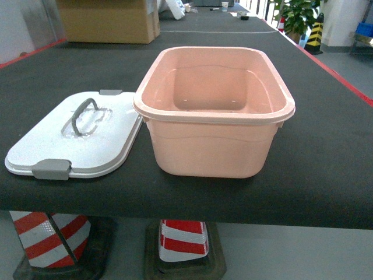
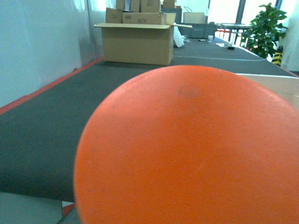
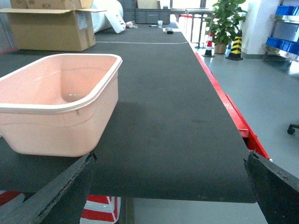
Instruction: Pick capacitor and pack into box
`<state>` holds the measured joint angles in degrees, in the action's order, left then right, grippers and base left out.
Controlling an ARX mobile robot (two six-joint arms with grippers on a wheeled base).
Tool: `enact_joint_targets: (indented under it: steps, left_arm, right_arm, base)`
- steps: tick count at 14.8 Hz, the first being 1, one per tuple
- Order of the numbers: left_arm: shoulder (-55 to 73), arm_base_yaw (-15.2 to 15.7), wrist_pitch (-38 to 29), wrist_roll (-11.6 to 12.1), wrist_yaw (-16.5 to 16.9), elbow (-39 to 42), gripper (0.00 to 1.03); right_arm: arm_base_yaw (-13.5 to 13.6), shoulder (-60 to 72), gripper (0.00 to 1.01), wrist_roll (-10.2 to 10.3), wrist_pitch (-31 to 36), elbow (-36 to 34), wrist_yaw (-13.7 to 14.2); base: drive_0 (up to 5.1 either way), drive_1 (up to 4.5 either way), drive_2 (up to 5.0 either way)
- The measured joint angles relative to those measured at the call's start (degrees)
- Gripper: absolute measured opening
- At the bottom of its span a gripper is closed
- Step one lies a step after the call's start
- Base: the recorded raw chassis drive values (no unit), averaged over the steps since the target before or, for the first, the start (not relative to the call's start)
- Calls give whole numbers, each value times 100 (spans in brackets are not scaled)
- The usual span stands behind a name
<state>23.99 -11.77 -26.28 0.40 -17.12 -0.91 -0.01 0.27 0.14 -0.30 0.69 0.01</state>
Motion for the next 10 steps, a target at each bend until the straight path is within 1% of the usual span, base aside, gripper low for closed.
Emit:
enact_joint_targets:
  steps: [1,2,3,4,5,7,9,10]
  left_arm:
    - [1104,-127,-979,0,-20,-140,44]
    - [2378,-273,-2070,-24,-13,-614,44]
    - [3405,-442,-2811,-35,46,-1257,44]
    - [4463,-643,-3322,-7,151,-2094,44]
    - [5434,-815,-3119,-4,282,-2979,44]
    - [7149,-1147,-2339,-42,428,-4651,44]
    - [8625,-1375,-1445,-46,525,-6625,44]
    - [9138,-1423,-1058,-70,546,-7427,44]
  right_arm:
    - [0,0,98,0,-2,0,0]
    - [0,0,98,0,-2,0,0]
    - [0,0,98,0,-2,0,0]
    - [0,0,98,0,-2,0,0]
    - [0,0,98,0,0,0,0]
    - [0,0,98,0,-2,0,0]
    - [0,0,98,0,-2,0,0]
    - [0,0,98,0,-2,0,0]
  base:
    - [0,0,0]
    - [0,0,0]
    - [0,0,0]
    - [0,0,0]
    - [0,0,0]
    - [0,0,0]
    - [0,0,0]
    - [0,0,0]
